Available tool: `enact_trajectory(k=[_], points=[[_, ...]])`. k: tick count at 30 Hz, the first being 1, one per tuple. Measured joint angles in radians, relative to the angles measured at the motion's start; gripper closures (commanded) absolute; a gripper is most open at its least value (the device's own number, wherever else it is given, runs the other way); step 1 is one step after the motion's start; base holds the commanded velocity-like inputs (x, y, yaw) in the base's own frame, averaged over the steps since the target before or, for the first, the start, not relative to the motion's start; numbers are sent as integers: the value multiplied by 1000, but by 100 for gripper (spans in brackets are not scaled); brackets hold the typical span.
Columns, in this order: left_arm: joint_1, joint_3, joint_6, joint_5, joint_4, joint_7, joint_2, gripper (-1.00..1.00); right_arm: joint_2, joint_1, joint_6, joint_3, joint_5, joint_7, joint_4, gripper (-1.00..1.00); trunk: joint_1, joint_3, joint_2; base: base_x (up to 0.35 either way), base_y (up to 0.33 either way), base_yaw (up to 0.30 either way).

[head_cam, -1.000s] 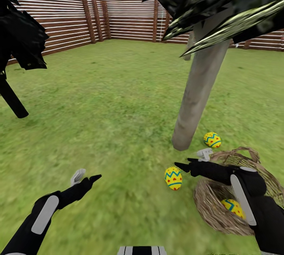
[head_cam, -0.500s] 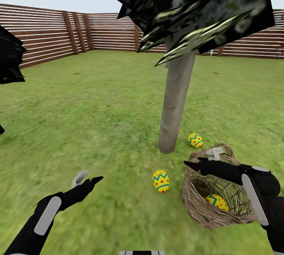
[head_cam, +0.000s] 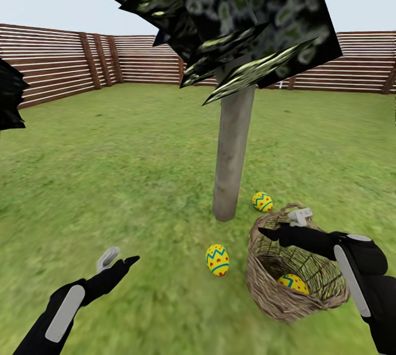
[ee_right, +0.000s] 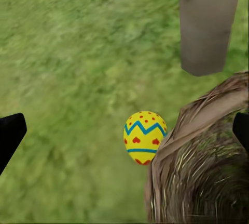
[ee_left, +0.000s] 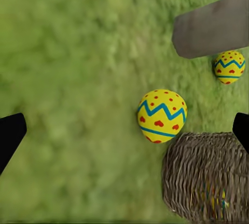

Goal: Take the three Easter eggs out of the wicker basket on the lawn in the garden, then place them on the lawn next to a single tree (choose any tree) so that all three eggs are next to the same tree and none are left in the basket.

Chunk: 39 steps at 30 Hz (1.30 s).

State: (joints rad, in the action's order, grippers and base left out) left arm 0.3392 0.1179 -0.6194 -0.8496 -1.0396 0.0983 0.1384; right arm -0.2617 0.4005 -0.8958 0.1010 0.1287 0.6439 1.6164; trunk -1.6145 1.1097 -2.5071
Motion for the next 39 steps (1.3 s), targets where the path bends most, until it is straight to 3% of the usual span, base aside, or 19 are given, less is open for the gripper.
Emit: enact_trajectory(k=[6, 9, 15, 29, 39], points=[[-19, 2, 3, -2, -4, -3, -3, -100, 8, 1, -2, -4, -29, -161, 0, -100, 2, -16, 1, 2, 0, -3], [-31, 4, 3, -4, -5, 2, -1, -100, 9, 1, -3, -5, -30, -191, 0, -100, 2, -16, 1, 25, 0, 41], [-45, 0, 5, 0, -4, 18, 1, -100, 12, 7, -3, -7, -33, -219, -6, -100, 2, -16, 1, 9, -100, 197], [-48, 1, 4, 5, 0, 11, -1, -100, 12, 9, -4, -2, -38, -254, -17, -100, 1, -16, 1, -104, -287, 265], [-48, 2, 3, 6, 4, 10, 1, -100, 12, 4, -54, -3, -37, -260, -20, -100, 1, -16, 1, -221, -268, 54]])
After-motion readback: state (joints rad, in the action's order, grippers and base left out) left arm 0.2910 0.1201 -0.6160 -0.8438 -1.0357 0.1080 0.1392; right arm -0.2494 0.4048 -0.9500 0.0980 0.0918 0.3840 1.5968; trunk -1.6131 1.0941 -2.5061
